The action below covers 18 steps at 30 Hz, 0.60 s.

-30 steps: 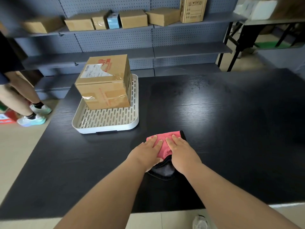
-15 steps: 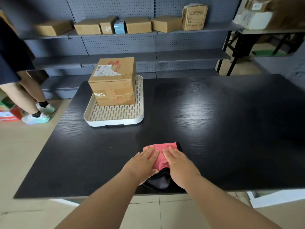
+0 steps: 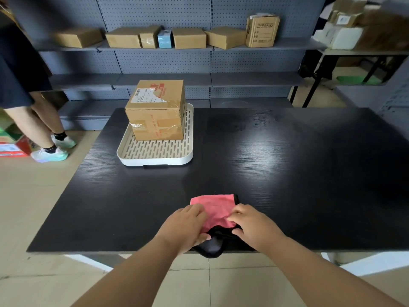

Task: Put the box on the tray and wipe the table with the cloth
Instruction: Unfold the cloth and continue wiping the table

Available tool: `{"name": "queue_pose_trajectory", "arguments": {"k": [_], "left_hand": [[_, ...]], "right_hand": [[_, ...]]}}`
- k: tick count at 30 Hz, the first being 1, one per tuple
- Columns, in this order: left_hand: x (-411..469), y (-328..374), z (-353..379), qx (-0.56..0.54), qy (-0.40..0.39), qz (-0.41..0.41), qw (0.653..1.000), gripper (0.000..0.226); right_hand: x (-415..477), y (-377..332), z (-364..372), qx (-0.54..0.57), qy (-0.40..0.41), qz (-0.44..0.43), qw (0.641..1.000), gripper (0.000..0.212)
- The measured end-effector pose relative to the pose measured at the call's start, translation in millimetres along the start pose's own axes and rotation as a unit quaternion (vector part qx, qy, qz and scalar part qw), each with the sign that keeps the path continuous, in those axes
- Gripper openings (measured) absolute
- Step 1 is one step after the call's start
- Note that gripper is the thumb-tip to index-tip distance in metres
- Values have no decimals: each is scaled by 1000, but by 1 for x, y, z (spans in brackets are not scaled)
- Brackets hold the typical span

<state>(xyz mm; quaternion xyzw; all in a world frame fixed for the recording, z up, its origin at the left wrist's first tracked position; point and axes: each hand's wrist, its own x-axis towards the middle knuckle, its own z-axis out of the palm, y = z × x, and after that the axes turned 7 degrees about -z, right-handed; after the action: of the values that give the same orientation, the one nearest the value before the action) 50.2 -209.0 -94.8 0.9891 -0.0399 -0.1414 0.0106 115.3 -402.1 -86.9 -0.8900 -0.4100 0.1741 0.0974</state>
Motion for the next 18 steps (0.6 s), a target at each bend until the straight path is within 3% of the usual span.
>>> {"name": "queue_pose_trajectory", "arguments": {"k": [10, 18], "left_hand": [[5, 2, -7, 46, -14, 3, 999, 46], [2, 7, -15, 19, 37, -39, 998, 41]], "right_hand": [[12, -8, -1, -68, 23, 23, 997, 22], [16, -15, -33, 121, 157, 82, 977, 16]]}}
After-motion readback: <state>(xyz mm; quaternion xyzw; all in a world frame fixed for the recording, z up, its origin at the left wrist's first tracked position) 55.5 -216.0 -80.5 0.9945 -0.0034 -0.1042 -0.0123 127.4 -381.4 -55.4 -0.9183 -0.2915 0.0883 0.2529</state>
